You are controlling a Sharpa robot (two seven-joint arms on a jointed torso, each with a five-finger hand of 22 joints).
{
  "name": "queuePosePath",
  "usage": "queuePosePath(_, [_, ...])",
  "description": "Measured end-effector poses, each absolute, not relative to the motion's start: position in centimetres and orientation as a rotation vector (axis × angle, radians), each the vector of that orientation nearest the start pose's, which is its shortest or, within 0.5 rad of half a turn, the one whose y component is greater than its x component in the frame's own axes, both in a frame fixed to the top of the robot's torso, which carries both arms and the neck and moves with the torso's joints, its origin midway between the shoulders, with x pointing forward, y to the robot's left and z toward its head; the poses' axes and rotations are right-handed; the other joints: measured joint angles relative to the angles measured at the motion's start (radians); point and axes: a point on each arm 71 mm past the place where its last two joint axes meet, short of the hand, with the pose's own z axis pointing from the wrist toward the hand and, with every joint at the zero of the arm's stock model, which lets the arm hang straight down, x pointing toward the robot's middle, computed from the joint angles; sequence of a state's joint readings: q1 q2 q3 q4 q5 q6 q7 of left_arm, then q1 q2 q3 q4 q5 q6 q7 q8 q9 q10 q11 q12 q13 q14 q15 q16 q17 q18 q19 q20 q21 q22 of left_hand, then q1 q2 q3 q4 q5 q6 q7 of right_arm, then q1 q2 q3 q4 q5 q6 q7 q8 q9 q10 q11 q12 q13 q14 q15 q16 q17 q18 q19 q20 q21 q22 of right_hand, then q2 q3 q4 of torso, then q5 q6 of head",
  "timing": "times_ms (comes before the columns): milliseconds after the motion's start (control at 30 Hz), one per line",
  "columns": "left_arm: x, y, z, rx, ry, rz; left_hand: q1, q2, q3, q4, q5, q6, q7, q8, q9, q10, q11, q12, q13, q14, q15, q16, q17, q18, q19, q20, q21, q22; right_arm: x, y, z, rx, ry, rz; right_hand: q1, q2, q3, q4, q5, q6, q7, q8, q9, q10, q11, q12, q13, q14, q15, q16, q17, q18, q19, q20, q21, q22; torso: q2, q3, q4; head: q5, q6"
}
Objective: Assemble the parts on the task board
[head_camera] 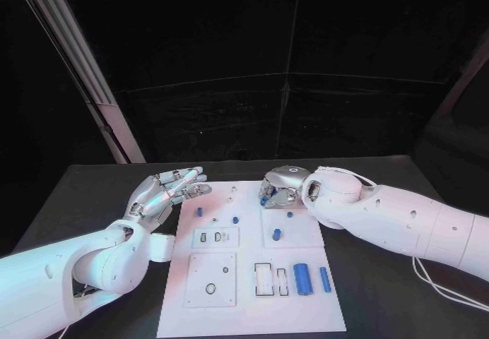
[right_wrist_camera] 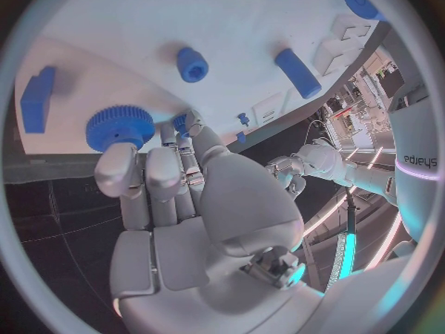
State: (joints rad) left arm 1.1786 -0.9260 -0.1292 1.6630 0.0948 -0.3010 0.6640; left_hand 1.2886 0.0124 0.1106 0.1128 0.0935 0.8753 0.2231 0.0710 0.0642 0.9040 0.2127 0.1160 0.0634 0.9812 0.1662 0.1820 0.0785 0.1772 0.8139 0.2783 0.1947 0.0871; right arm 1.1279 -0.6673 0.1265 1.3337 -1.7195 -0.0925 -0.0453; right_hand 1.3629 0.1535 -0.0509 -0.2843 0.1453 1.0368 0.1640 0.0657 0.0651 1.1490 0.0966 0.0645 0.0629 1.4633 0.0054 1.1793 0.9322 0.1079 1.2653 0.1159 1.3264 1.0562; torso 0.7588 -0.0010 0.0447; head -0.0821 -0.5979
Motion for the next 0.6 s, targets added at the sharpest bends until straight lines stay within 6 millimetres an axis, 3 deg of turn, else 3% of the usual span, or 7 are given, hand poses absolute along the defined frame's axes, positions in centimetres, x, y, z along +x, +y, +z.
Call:
queuePosePath(300, [44.74, 21.48, -19.39, -1.117, 1.263, -1.696, 0.0, 0.0, 0.0, 0.0, 0.0, -0.009, -0.002, 0.0, -0.001, -0.004, 0.004, 0.0, 0.0, 0.0, 0.0, 0.0, -0.001, 0.0, 0.0, 0.0, 0.0, -0.001, 52.17, -15.9, -18.36, -0.407, 1.696, 0.56, -0.031, 0.039, 0.036, 0.02, -0.001, 0.029, -0.008, -0.003, 0.0, 0.033, -0.011, 0.0, 0.0, 0.0, 0.0, 0.031, 0.025, 0.0, 0.018, -0.003, 0.029, 0.043, 0.002, 0.0001, 0.0019, -0.002, -0.005])
queuePosePath(600, [44.8, 21.63, -19.36, -1.118, 1.259, -1.691, 0.0, 0.0, 0.0, 0.0, 0.0, -0.009, -0.002, -0.004, -0.001, -0.004, 0.004, 0.0, 0.0, 0.0, 0.0, 0.0, -0.001, 0.0, 0.0, 0.0, 0.0, -0.002, 52.02, -16.01, -18.32, -0.38, 1.665, 0.581, -0.048, 0.055, 0.08, 0.035, -0.005, 0.042, -0.014, 0.0, 0.0, 0.05, -0.014, 0.0, 0.001, 0.004, -0.004, 0.043, 0.031, 0.0, 0.024, -0.009, 0.044, 0.069, 0.003, -0.0001, 0.0031, -0.005, 0.0])
